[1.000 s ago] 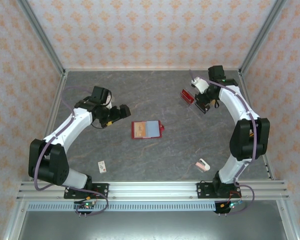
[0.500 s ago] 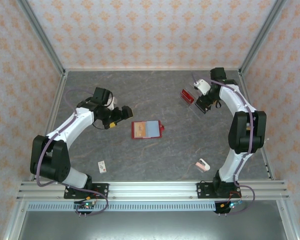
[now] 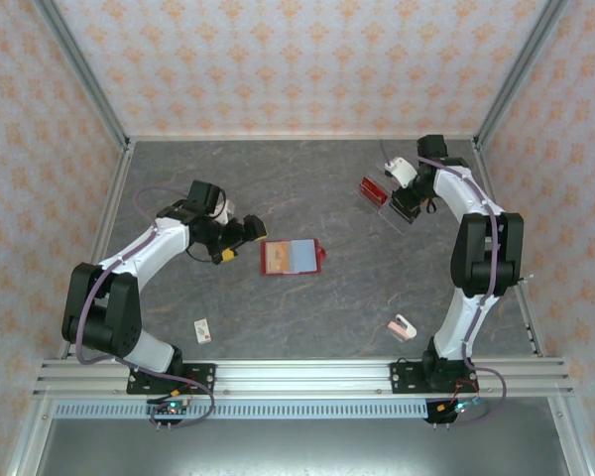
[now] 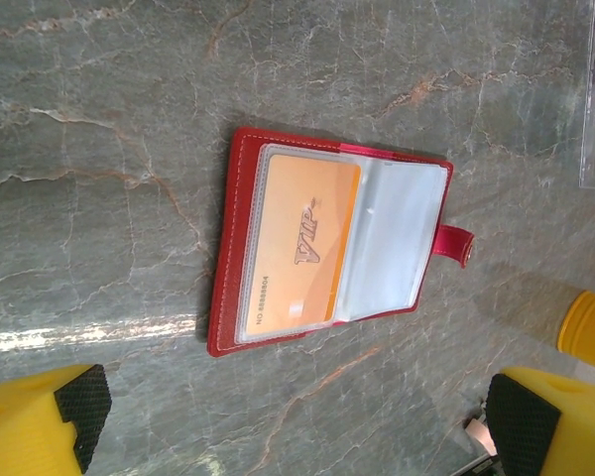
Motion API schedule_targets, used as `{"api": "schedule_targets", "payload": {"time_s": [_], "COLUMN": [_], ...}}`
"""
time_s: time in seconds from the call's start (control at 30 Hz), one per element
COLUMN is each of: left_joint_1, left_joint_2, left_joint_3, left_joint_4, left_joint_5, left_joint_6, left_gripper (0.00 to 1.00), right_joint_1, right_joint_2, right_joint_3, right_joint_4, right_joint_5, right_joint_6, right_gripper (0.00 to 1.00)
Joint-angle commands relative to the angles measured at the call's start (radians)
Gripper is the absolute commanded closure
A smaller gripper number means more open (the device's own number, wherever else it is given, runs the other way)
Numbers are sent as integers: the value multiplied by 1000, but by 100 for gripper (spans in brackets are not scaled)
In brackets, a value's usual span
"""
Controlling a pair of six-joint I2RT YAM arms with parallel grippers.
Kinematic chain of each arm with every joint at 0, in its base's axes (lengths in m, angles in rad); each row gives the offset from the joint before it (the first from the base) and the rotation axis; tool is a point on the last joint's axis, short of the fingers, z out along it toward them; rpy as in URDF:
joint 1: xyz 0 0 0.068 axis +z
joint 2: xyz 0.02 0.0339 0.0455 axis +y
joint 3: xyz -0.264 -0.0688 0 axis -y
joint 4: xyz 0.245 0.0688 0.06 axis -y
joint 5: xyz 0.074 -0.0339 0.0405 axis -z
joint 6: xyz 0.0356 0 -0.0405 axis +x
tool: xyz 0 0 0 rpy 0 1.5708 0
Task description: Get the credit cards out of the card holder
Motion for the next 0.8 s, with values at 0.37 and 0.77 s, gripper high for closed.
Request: {"api": "schedule_targets", "payload": {"time_s": [0.37, 0.77], "left_joint_1": [-9, -53], "left_joint_2": [-19, 0], "left_joint_3": [-19, -2], "left_joint_4": [30, 40], "left_joint_5": [20, -42], "left_joint_6": [-2, -20], "left_gripper": [0, 0], "right_joint_1": [-6, 26], "right_joint_2": [-60, -316], "right_joint_3": [30, -131], "right_joint_4": [-16, 68], "right_joint_5": [21, -98], "right_joint_6": [-14, 385], "right_gripper": [79, 66]}}
